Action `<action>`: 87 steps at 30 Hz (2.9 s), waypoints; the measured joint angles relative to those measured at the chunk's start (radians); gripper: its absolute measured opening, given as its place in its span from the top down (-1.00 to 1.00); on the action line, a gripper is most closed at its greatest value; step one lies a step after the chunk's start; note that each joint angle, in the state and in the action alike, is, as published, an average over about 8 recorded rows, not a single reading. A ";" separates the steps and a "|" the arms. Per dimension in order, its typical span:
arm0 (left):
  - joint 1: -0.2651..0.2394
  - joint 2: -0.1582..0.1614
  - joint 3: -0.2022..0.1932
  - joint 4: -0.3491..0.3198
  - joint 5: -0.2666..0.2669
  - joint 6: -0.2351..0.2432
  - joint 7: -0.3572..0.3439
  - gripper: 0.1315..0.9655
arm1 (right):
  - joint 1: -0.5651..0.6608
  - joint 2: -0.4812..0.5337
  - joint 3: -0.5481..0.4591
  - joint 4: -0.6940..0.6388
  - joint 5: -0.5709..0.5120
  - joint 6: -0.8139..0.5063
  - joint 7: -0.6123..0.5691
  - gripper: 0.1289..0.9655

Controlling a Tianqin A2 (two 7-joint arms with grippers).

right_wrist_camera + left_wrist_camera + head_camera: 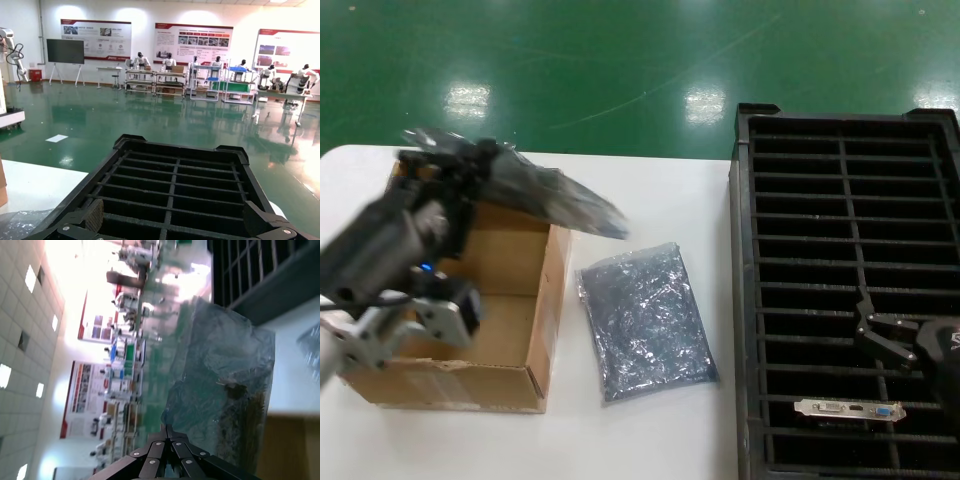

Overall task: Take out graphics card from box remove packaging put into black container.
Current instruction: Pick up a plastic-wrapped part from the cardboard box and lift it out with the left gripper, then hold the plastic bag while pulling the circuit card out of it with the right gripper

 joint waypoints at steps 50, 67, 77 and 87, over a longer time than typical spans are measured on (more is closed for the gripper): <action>0.027 0.072 0.084 -0.011 -0.044 -0.011 0.007 0.98 | 0.186 0.089 -0.425 0.095 0.061 0.055 0.115 -0.28; 0.027 0.072 0.084 -0.011 -0.044 -0.011 0.007 0.98 | 0.290 0.283 -0.724 0.170 0.415 0.303 -0.130 0.44; 0.027 0.072 0.084 -0.011 -0.044 -0.011 0.007 0.98 | 0.343 0.277 -0.807 0.180 0.471 0.278 -0.177 0.80; 0.027 0.072 0.084 -0.011 -0.044 -0.011 0.007 0.98 | 0.368 0.259 -0.814 0.169 0.461 0.252 -0.185 0.96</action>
